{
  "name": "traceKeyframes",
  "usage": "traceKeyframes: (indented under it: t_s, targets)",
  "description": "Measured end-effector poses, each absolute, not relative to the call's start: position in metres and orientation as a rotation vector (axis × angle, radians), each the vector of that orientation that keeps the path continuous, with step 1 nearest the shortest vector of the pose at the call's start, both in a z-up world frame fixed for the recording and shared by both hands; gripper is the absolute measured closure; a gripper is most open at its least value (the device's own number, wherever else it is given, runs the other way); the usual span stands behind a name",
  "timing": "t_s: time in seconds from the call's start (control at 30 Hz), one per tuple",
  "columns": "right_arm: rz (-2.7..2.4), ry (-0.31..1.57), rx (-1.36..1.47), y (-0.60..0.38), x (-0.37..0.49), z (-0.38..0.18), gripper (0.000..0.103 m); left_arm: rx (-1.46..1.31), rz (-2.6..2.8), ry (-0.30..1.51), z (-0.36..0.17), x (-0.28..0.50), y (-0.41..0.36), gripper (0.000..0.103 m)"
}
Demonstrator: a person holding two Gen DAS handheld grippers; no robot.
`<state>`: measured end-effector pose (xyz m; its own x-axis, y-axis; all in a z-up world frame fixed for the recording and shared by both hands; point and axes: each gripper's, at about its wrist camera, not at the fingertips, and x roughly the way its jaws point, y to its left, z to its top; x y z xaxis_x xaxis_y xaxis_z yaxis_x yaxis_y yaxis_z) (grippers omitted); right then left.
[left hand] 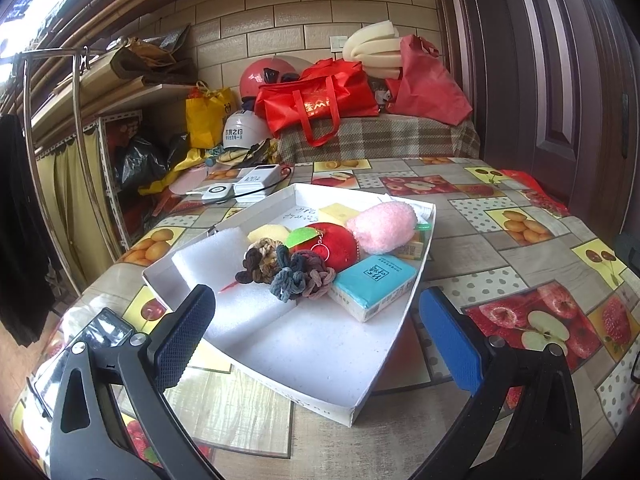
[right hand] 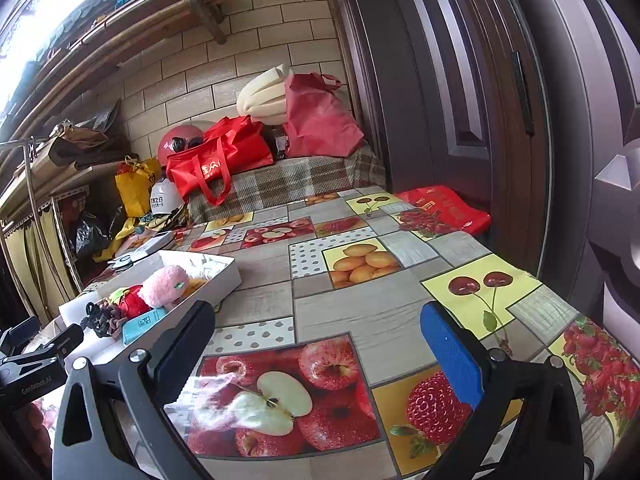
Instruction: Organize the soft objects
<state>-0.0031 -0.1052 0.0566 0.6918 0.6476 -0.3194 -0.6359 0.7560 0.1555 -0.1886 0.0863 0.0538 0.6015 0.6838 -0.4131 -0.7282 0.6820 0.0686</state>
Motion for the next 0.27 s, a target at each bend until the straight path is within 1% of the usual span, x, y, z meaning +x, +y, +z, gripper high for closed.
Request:
traceKeyframes:
  t_s: [0.27]
  targets:
    - [0.717, 0.370, 0.035, -0.1051, -0.0034, 0.0567, 0.000, -0.110, 0.805, 0.425, 0.0526, -0.1883, 0.0863, 0.000]
